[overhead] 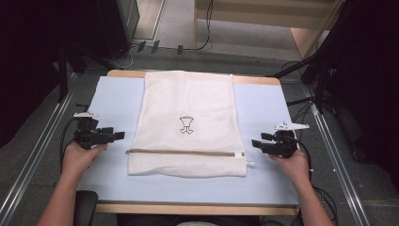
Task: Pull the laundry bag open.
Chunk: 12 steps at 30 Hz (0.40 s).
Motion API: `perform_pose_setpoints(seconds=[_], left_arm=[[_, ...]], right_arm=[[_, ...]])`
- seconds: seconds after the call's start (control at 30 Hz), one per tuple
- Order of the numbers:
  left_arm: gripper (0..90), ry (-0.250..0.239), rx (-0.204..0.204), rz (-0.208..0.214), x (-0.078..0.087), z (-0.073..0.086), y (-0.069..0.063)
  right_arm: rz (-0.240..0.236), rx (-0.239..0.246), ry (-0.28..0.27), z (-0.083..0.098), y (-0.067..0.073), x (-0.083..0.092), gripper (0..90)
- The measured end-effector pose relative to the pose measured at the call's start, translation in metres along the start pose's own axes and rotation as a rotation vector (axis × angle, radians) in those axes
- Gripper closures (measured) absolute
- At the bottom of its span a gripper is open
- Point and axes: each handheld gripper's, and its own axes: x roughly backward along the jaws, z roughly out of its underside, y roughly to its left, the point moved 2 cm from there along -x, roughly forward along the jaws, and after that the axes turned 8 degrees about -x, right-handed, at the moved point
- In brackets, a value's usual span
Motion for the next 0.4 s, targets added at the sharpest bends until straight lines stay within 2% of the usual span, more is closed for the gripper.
perform_pose_setpoints(seconds=[0.23, 0.4], left_arm=[[34.6, 0.005, -0.009, 0.012, -0.0033, -0.0015, -0.0016], [34.3, 0.005, -0.021, 0.005, -0.0047, -0.0015, -0.0026]], right_arm=[[0.006, -0.002, 0.004, 0.0025, 0.0002, 0.0011, 39.6], [0.011, 0.004, 0.007, 0.0031, -0.0003, 0.0006, 39.4]])
